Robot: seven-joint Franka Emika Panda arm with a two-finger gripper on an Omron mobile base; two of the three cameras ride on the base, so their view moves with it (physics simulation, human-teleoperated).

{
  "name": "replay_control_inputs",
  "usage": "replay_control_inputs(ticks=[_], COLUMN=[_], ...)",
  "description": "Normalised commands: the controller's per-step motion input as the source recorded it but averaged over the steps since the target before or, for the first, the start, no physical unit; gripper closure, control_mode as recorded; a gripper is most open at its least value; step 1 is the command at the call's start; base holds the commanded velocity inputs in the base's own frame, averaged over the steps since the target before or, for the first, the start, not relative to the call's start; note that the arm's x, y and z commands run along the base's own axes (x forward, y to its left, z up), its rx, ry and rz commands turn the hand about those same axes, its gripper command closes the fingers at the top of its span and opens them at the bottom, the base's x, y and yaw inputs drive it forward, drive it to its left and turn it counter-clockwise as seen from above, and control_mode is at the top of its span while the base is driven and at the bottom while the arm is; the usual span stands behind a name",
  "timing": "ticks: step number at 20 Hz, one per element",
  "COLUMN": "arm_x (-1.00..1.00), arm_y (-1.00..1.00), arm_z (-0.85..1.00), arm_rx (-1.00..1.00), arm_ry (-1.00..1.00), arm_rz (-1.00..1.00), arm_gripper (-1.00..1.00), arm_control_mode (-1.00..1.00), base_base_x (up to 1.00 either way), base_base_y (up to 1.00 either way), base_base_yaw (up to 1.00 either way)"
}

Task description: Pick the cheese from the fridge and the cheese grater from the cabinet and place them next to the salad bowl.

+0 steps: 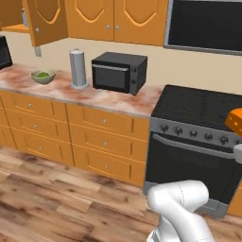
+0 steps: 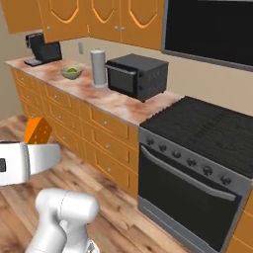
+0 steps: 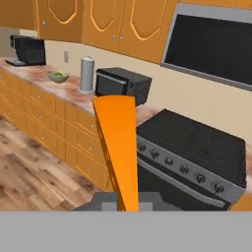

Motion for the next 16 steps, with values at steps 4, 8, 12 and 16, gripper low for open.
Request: replay_control_inputs(ticks=[4,8,12,16], arm_x=[0.00,0.00,0.00,0.00], arm_y=[0.00,0.00,0.00,0.00], arm_z=[0.00,0.00,0.00,0.00], arm_rx=[0.00,0.00,0.00,0.00], arm_ry=[0.00,0.00,0.00,0.00], arm_rz=[0.00,0.00,0.00,0.00], arm_gripper=[1.00,1.00,1.00,1.00], arm_control_mode=[1.00,1.00,1.00,1.00], base_base_x=[1.00,1.00,1.00,1.00], base_base_y=[0.89,0.99,1.00,1.00], base_base_yaw=[0.00,0.00,-0.01,-0.01])
